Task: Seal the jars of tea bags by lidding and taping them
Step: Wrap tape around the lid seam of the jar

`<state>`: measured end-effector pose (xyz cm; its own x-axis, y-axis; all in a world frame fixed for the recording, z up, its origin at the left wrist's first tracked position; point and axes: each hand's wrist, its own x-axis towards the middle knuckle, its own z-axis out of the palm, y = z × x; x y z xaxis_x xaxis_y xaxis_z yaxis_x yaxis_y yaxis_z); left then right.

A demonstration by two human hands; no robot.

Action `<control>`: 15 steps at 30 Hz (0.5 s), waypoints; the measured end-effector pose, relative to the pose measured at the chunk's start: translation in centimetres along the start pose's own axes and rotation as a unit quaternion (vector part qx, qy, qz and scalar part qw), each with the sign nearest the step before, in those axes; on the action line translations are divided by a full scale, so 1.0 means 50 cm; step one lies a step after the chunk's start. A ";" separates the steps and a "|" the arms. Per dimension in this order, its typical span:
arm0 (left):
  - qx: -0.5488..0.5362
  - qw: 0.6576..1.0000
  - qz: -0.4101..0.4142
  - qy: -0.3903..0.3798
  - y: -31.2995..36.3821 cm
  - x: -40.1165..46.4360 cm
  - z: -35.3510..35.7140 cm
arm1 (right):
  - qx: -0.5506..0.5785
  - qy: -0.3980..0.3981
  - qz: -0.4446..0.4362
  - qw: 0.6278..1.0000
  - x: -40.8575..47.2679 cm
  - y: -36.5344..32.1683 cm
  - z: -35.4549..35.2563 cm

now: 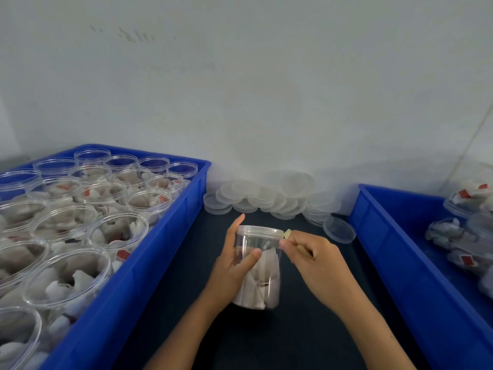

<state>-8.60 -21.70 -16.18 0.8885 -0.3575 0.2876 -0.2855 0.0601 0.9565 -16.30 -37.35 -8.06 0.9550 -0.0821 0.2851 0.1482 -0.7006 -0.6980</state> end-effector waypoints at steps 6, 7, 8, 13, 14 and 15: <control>-0.017 1.000 -0.001 -0.020 0.011 -0.012 -0.014 | -0.022 -0.014 0.054 0.998 0.012 -0.014 0.005; -0.022 1.000 0.007 -0.021 0.015 -0.013 -0.015 | -0.026 -0.016 0.060 0.998 0.012 -0.016 0.006; -0.027 0.999 0.018 -0.021 0.019 -0.014 -0.016 | -0.026 -0.016 0.064 0.997 0.013 -0.018 0.007; -0.071 0.996 0.054 -0.003 0.038 -0.016 -0.016 | -0.007 -0.008 0.067 0.998 0.015 -0.023 0.003; -0.063 0.996 0.056 -0.003 0.039 -0.016 -0.014 | -0.008 -0.011 0.064 0.998 0.015 -0.025 0.003; -0.055 0.997 0.058 0.001 0.040 -0.016 -0.012 | -0.008 -0.012 0.061 0.998 0.013 -0.026 0.003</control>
<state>-9.68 -20.73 -14.49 0.8528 -0.3395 0.3969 -0.3455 0.2030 0.9162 -15.81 -36.37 -7.06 0.9715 -0.1515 0.1822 0.0255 -0.6975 -0.7161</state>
